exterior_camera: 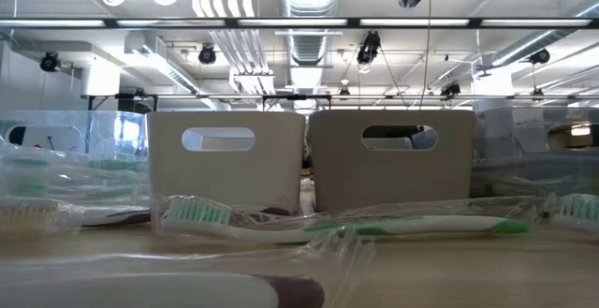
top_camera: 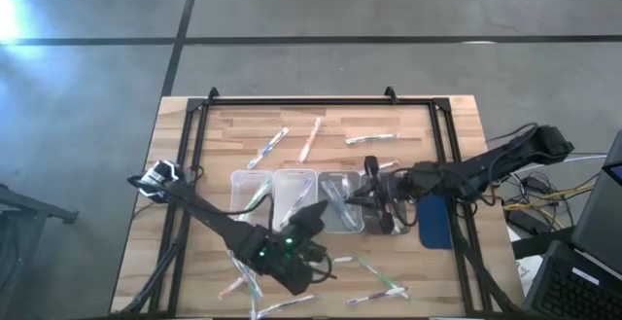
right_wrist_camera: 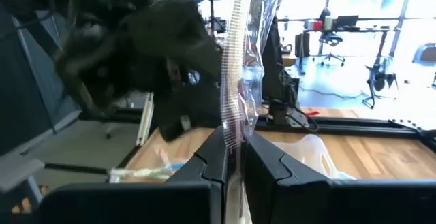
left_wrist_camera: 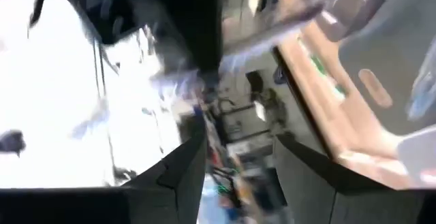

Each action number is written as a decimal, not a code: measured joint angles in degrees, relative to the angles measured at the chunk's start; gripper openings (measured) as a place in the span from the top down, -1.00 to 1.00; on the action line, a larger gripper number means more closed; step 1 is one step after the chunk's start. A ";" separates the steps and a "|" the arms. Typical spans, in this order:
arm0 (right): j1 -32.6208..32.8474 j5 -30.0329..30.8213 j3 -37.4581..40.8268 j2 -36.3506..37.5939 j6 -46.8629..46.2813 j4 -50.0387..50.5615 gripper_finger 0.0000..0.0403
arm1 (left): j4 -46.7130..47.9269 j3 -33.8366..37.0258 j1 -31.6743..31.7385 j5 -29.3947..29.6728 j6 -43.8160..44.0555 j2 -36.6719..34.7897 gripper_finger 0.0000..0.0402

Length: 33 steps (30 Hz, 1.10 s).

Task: Pick & Place Toothbrushes
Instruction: Put the purple toothbrush into the white bin

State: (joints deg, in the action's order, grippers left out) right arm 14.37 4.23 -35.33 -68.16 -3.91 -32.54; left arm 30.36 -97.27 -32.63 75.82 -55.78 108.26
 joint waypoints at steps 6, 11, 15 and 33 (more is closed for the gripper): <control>-0.01 0.01 0.29 1.91 2.35 2.42 0.90 | 15.75 0.03 -2.02 -2.63 34.48 -2.43 0.12; 0.09 -0.04 0.87 1.74 4.49 2.14 0.90 | 22.28 0.09 -1.85 -10.97 55.02 -4.71 0.12; 0.70 -0.12 1.22 1.18 4.63 1.95 0.90 | 22.65 1.73 -1.72 -11.37 62.73 -5.66 0.14; 6.14 0.60 2.34 0.56 12.03 -1.46 0.93 | -36.68 35.78 -0.18 -25.51 49.85 -16.51 0.28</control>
State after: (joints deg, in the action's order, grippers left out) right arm 20.51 4.84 -32.99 -67.60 8.12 -34.00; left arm -6.32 -61.50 -32.81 50.31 -5.92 91.75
